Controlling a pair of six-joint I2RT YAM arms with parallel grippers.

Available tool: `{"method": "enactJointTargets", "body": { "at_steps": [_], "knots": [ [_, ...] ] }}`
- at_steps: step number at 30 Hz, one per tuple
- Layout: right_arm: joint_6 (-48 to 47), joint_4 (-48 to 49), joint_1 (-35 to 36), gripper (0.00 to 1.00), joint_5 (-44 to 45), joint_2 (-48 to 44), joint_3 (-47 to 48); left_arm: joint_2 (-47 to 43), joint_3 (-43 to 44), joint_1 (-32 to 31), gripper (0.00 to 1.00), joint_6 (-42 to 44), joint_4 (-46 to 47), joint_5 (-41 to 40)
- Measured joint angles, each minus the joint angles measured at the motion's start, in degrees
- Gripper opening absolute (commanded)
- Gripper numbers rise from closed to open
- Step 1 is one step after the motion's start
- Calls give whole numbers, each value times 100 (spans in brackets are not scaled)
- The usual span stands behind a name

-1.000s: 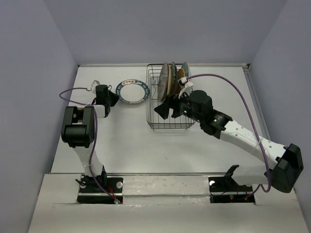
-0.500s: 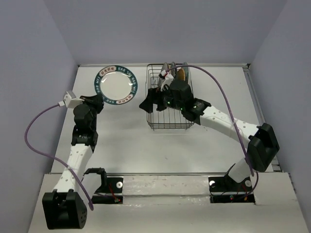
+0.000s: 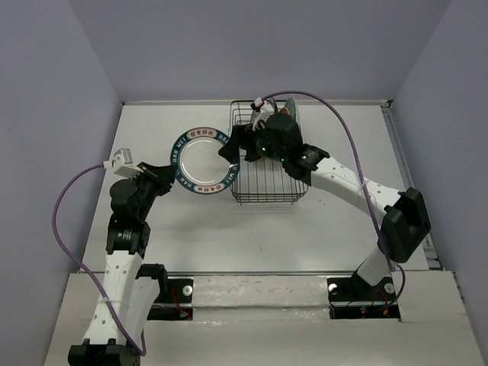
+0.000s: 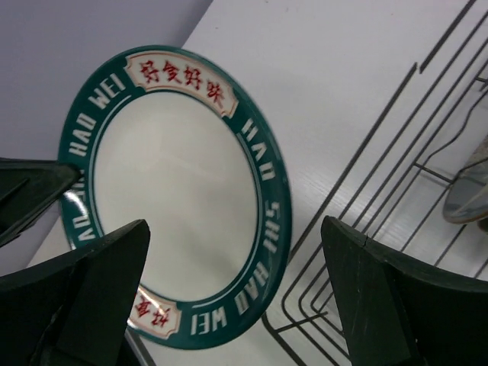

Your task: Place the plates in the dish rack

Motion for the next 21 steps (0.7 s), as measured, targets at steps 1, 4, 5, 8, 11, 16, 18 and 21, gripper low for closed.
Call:
{"method": "enactJointTargets", "body": {
  "at_steps": [1,4,5,8,11,16,18,21],
  "knots": [
    [-55,2,-46,99,13,2,-37,-57,0,0,6,46,-59,157],
    [-203,-28,-151,98,-37,11,-170,-52,0,0,6,109,-57,527],
    [-232,-48,-175,96,-76,28,-201,-24,0,0,6,122,-57,636],
    [-326,-44,-177,73,-269,83,-282,46,0,0,6,199,-61,970],
    [-407,133,-181,8,-614,109,-450,61,0,0,11,310,-46,1239],
    [149,949,-444,7,-1644,-92,-835,330,-7,146,49,643,-162,1349],
    [129,1102,-442,7,-1893,-243,-973,391,98,76,74,767,-199,1460],
    [66,975,-404,7,-1832,-352,-966,385,413,-48,92,1058,-262,1384]
  ]
}}
